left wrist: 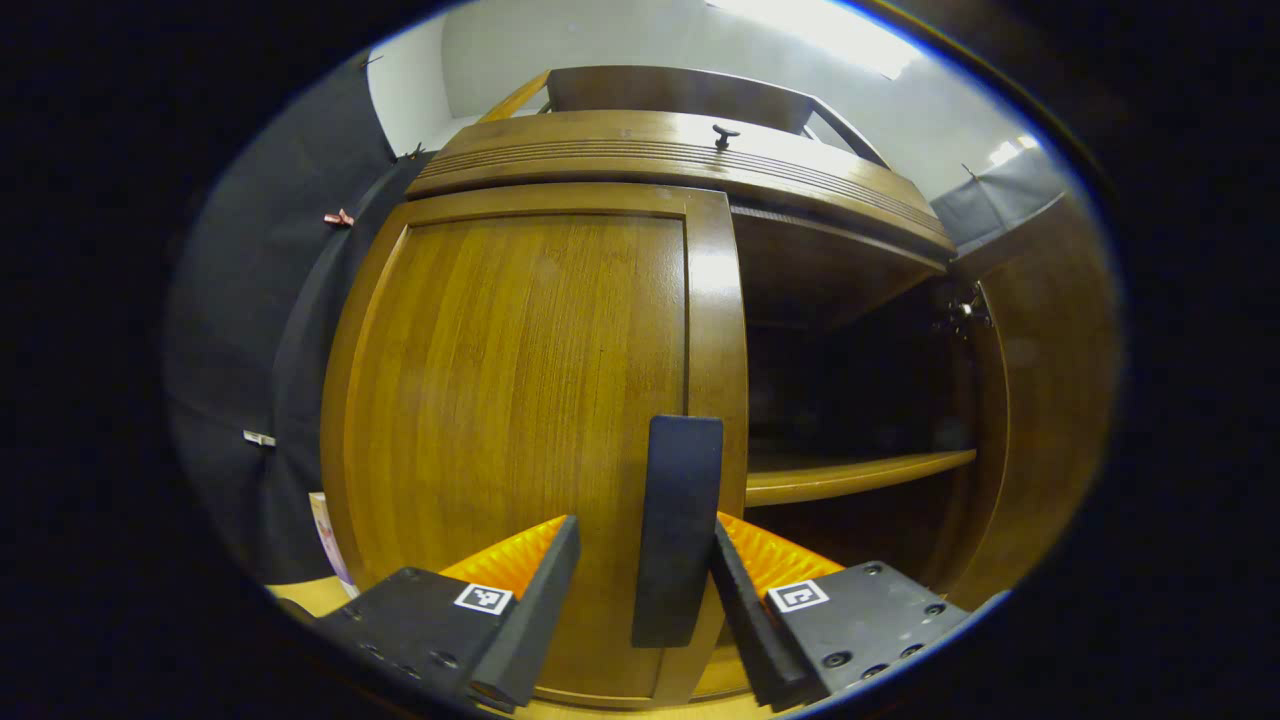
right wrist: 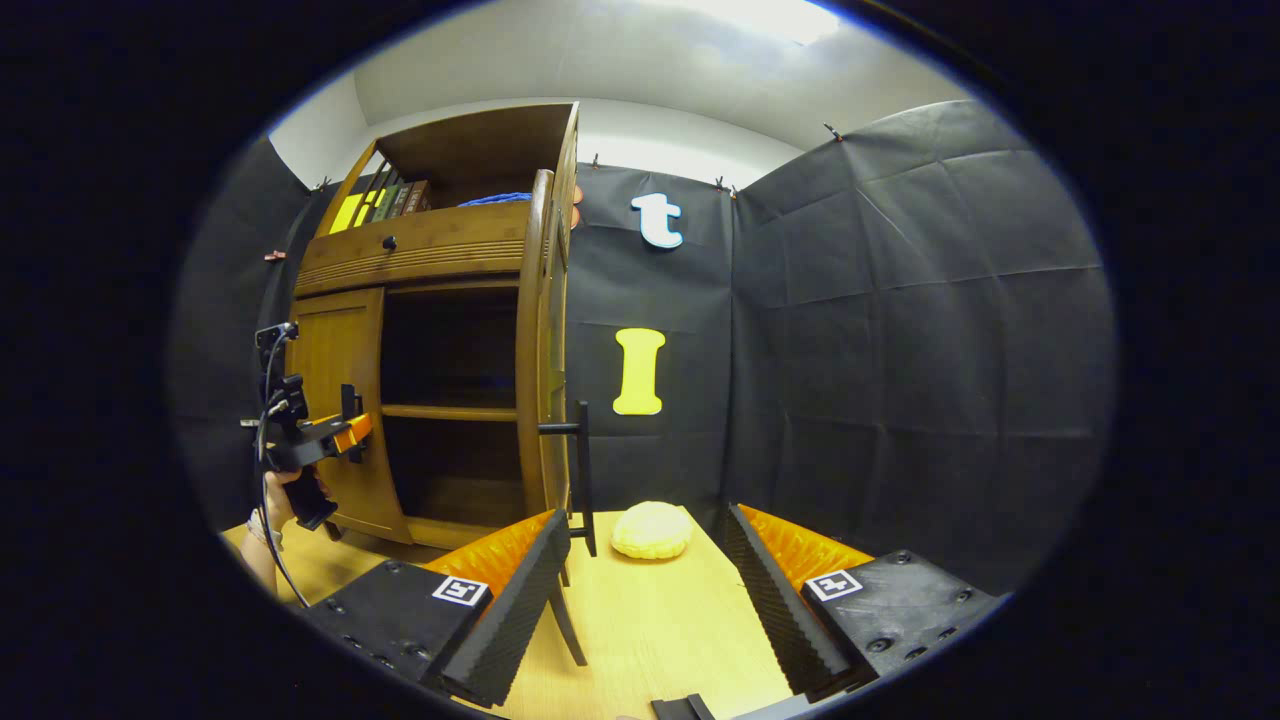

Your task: Open the right door of the double-door shoe cabinet with the right hand, and open the left door with the left hand.

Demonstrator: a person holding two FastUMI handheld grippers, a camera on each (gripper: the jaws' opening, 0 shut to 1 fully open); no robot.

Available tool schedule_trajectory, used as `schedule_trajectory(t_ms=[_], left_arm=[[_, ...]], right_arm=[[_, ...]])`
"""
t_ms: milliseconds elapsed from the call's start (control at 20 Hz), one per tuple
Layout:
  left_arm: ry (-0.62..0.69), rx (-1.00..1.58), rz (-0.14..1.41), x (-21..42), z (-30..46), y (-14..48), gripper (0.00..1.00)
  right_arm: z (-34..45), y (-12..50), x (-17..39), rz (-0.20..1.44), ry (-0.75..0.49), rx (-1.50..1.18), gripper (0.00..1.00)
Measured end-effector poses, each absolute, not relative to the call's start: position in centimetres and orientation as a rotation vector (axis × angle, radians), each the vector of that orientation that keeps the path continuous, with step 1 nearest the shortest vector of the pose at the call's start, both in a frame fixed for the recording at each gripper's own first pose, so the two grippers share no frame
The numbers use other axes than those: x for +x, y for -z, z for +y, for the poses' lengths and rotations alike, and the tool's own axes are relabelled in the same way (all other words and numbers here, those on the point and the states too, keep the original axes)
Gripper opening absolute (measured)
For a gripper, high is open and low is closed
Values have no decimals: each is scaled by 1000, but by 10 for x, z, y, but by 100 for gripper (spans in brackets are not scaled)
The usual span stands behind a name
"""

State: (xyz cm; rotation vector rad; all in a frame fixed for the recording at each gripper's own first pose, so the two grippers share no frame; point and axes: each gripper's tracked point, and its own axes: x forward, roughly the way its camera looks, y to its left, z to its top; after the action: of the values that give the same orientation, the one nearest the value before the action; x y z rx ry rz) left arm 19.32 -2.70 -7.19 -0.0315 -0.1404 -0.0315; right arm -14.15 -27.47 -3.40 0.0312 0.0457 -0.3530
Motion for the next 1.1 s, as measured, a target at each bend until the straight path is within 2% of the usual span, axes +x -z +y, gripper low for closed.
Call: schedule_trajectory(t_ms=[50,100,150,250,300,350,400,700,1100], left_arm=[[40,-17,-134,194,-30,73,70],[48,3,-127,195,-34,73,63],[49,28,-125,194,-37,72,54],[34,62,-119,194,-37,73,38],[36,53,-121,194,-37,72,36],[40,44,-122,194,-37,73,35],[42,43,-118,194,-37,73,36],[63,34,-93,182,-36,73,31],[145,21,-54,118,-22,69,31]], right_arm=[[-276,35,-141,46,353,38,94],[-276,34,-141,43,354,46,94],[-278,33,-141,40,358,51,100],[-281,34,-142,40,368,50,99],[-280,34,-143,39,367,48,99],[-278,33,-144,35,360,47,94],[-276,32,-145,34,354,52,99],[-260,25,-151,27,337,62,99],[-209,11,-142,4,257,46,99]])
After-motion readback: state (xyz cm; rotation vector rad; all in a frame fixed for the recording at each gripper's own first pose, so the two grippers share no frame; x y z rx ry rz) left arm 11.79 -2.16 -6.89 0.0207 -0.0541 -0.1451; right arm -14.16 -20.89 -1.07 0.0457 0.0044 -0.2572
